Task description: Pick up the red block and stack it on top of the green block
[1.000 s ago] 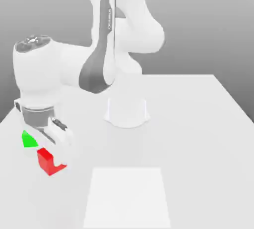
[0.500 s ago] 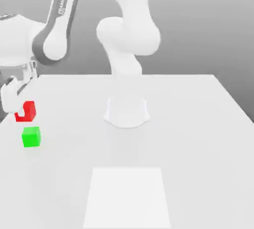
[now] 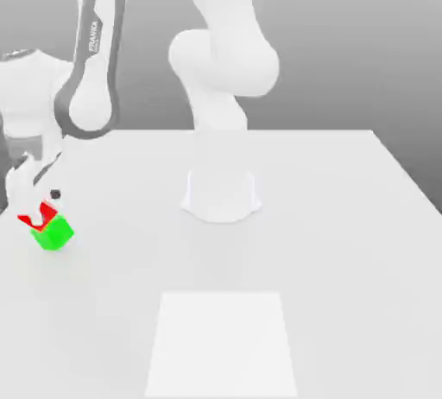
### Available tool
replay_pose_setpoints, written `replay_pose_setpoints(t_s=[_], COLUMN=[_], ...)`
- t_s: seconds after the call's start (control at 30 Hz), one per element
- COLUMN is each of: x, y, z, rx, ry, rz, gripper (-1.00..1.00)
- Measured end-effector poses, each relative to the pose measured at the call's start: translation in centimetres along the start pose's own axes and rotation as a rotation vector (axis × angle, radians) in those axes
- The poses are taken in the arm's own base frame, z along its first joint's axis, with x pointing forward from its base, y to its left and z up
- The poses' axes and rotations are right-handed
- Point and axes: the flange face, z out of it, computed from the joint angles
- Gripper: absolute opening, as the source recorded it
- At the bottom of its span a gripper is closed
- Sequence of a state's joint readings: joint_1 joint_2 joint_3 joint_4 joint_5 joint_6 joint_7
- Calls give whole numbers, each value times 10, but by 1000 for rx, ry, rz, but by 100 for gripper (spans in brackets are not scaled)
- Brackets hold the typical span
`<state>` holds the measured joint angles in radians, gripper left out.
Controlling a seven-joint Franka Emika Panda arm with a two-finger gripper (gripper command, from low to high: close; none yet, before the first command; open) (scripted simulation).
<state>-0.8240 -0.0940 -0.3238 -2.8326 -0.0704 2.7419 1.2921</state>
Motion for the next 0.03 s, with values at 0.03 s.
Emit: replay_pose_setpoints(t_s=[0.03], x=[-1], y=[1], z=[-10], rx=[0], ry=[0], rz=[-1], gripper=[100])
